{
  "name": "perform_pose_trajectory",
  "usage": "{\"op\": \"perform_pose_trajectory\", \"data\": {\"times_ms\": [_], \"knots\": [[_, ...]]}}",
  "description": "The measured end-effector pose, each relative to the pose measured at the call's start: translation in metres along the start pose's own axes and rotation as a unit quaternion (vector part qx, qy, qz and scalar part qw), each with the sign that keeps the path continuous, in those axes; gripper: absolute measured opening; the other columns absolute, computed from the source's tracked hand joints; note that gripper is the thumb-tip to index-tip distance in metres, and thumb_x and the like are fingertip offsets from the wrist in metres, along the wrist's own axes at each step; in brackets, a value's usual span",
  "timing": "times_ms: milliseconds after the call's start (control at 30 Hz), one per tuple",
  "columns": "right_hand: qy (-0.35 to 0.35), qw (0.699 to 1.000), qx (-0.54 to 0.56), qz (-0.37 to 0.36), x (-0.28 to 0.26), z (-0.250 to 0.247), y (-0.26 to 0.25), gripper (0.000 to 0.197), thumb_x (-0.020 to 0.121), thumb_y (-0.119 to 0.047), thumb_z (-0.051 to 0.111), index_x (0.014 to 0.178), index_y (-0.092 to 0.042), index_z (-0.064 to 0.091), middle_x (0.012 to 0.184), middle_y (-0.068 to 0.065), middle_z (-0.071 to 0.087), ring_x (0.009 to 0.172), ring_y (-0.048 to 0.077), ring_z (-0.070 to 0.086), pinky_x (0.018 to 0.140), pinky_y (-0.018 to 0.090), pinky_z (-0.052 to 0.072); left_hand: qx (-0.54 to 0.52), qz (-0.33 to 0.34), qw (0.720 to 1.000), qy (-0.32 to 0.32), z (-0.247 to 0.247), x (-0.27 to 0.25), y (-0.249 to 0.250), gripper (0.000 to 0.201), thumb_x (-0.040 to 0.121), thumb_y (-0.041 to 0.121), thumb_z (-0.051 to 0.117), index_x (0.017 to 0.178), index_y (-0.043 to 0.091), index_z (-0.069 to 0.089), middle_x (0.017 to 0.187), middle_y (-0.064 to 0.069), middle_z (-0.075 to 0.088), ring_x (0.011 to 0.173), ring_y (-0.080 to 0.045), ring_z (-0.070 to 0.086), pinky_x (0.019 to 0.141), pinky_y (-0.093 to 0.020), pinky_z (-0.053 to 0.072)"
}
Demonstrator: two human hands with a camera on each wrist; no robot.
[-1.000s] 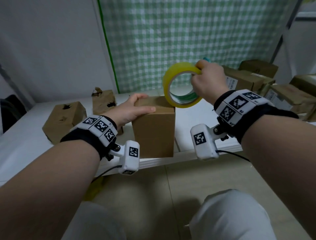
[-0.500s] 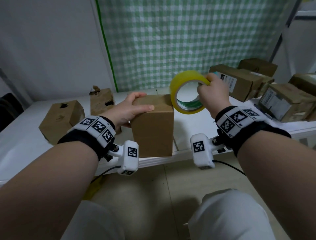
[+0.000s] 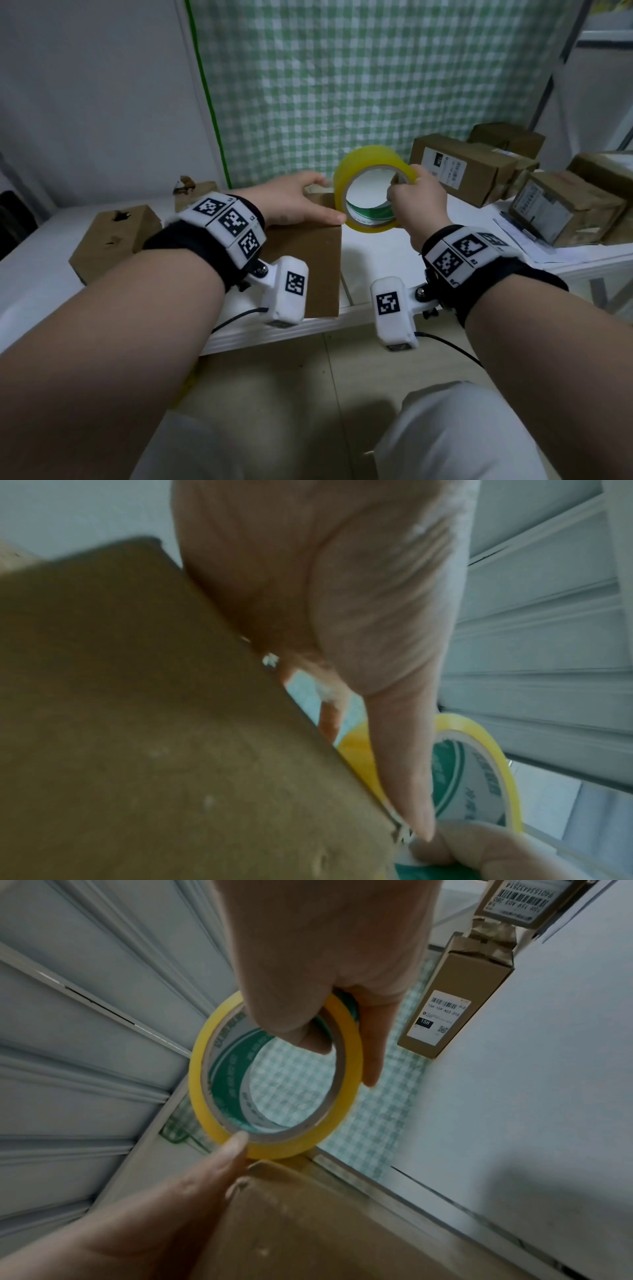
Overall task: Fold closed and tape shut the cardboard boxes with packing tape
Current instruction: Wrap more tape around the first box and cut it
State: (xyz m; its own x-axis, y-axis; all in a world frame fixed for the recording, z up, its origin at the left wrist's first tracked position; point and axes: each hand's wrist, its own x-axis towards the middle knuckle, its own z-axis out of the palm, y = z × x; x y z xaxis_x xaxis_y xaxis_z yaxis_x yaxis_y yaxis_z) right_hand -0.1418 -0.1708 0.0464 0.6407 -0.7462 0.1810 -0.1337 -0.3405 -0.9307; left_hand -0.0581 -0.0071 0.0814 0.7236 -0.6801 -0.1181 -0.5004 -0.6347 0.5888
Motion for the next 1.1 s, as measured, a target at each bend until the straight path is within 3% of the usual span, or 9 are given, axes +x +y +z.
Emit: {"op": "perform_pose_trajectory", "data": {"times_ms": [100, 233, 333, 500, 667, 767, 867, 1100], "knots": [[-0.005, 1.0, -0.011, -0.005, 0.0, -0.001, 0.001, 0.01, 0.077, -0.002, 0.044, 0.082, -0.011, 0.046, 0.072, 0.004, 0.044, 0.074, 0.026, 0.043, 0.078, 0.053, 0.049, -0.011, -0.017, 0.999, -0.031, 0.003, 0.009, 0.006, 0.078, 0.065, 0.052, 0.078, 0.133, 0.035, 0.046, 0.141, 0.004, 0.045, 0.127, -0.019, 0.042, 0.107, -0.039, 0.036], [-0.008, 1.0, 0.0, -0.011, 0.003, 0.0, 0.003, 0.012, 0.078, -0.002, 0.043, 0.075, -0.014, 0.042, 0.071, 0.003, 0.041, 0.071, 0.024, 0.04, 0.065, 0.04, 0.041, -0.046, -0.059, 0.996, -0.053, 0.004, 0.017, 0.009, 0.073, 0.059, 0.041, 0.085, 0.124, 0.039, 0.053, 0.128, 0.001, 0.055, 0.113, -0.024, 0.054, 0.098, -0.043, 0.047], [-0.013, 1.0, 0.001, -0.013, 0.005, 0.0, 0.004, 0.012, 0.079, -0.002, 0.044, 0.077, -0.014, 0.044, 0.071, 0.003, 0.042, 0.071, 0.024, 0.041, 0.064, 0.037, 0.041, -0.042, -0.068, 0.995, -0.064, 0.004, 0.02, 0.009, 0.067, 0.065, 0.034, 0.083, 0.125, 0.038, 0.054, 0.13, 0.0, 0.053, 0.114, -0.025, 0.052, 0.099, -0.044, 0.045], [-0.028, 0.997, -0.059, -0.041, 0.011, -0.01, 0.006, 0.015, 0.081, -0.001, 0.044, 0.076, -0.015, 0.045, 0.077, 0.006, 0.046, 0.073, 0.024, 0.042, 0.053, 0.028, 0.031, 0.024, -0.06, 0.995, -0.076, 0.006, 0.02, 0.011, 0.073, 0.069, 0.046, 0.076, 0.133, 0.04, 0.04, 0.127, 0.0, 0.052, 0.11, -0.024, 0.055, 0.098, -0.043, 0.047], [-0.03, 0.991, -0.115, -0.061, 0.016, -0.014, 0.007, 0.023, 0.081, -0.002, 0.043, 0.068, -0.02, 0.038, 0.092, 0.014, 0.046, 0.081, 0.026, 0.043, 0.055, 0.029, 0.027, 0.094, -0.047, 0.992, -0.075, 0.007, 0.019, 0.012, 0.071, 0.077, 0.053, 0.067, 0.137, 0.046, 0.03, 0.129, 0.0, 0.05, 0.108, -0.024, 0.056, 0.098, -0.042, 0.046], [-0.015, 0.983, -0.17, -0.075, 0.015, -0.027, 0.011, 0.015, 0.081, 0.0, 0.043, 0.077, -0.014, 0.046, 0.088, 0.013, 0.047, 0.079, 0.026, 0.041, 0.049, 0.03, 0.023, 0.118, -0.046, 0.99, -0.068, 0.007, 0.018, 0.012, 0.05, 0.079, 0.053, 0.063, 0.122, 0.044, 0.039, 0.118, 0.0, 0.053, 0.1, -0.023, 0.057, 0.092, -0.038, 0.048], [-0.013, 0.971, -0.225, -0.085, 0.013, -0.036, 0.021, 0.015, 0.08, 0.001, 0.043, 0.091, -0.006, 0.052, 0.093, 0.017, 0.048, 0.079, 0.028, 0.038, 0.055, 0.031, 0.023, 0.136, -0.042, 0.987, -0.07, 0.008, 0.019, 0.012, 0.041, 0.079, 0.054, 0.062, 0.113, 0.045, 0.042, 0.115, -0.001, 0.054, 0.095, -0.022, 0.058, 0.087, -0.036, 0.049], [-0.026, 0.977, -0.205, -0.055, 0.005, -0.023, 0.053, 0.015, 0.078, 0.002, 0.044, 0.073, -0.012, 0.043, 0.084, 0.019, 0.047, 0.074, 0.03, 0.04, 0.054, 0.032, 0.02, 0.15, -0.02, 0.986, -0.064, 0.009, 0.019, 0.009, 0.043, 0.08, 0.054, 0.06, 0.116, 0.046, 0.04, 0.123, -0.002, 0.047, 0.101, -0.023, 0.053, 0.088, -0.035, 0.047]]}}
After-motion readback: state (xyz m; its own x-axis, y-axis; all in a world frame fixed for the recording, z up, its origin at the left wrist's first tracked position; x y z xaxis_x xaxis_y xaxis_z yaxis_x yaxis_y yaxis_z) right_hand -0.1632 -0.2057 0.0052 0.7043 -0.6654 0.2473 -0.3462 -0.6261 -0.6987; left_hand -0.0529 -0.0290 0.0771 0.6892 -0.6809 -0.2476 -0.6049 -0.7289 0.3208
